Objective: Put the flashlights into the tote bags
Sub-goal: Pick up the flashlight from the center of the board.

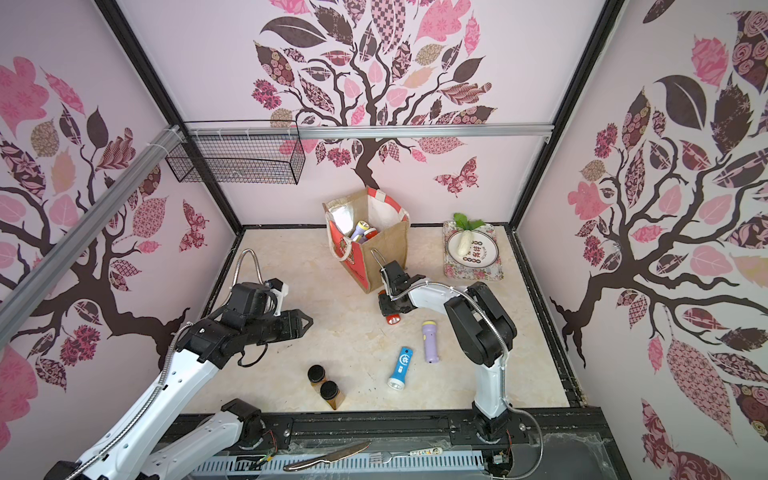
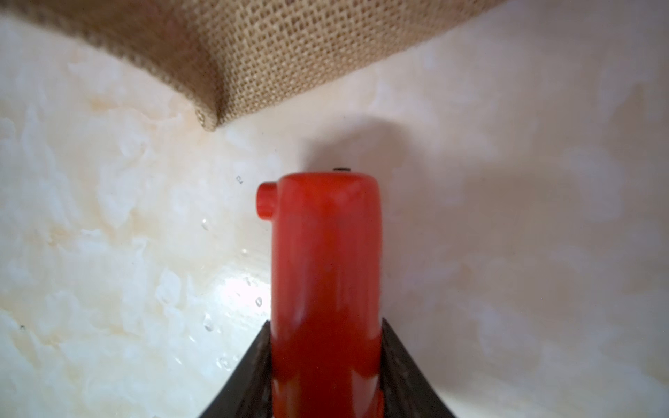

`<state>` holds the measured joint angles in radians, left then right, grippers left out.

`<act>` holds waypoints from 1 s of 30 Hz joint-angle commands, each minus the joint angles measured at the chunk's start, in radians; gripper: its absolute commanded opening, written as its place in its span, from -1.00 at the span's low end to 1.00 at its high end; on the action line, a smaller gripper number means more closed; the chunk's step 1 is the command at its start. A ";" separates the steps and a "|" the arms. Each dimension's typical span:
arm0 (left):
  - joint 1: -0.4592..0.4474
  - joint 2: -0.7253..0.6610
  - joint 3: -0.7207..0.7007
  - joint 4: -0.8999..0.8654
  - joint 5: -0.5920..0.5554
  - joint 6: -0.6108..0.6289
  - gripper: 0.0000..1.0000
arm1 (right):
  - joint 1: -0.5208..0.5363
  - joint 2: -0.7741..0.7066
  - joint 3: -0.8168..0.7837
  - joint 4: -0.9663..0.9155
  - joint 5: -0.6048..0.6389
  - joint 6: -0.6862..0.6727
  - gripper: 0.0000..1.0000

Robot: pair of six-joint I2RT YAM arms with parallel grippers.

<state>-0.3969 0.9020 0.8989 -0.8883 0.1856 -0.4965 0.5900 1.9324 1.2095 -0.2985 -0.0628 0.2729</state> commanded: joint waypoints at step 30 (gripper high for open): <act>0.000 -0.114 -0.041 0.068 0.016 0.071 0.29 | 0.008 -0.546 -0.045 -0.177 0.102 0.003 -1.00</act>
<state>-0.3935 0.7967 0.8749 -0.8471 0.1898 -0.4641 0.5919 1.4437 1.0889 -0.4248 0.0086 0.2893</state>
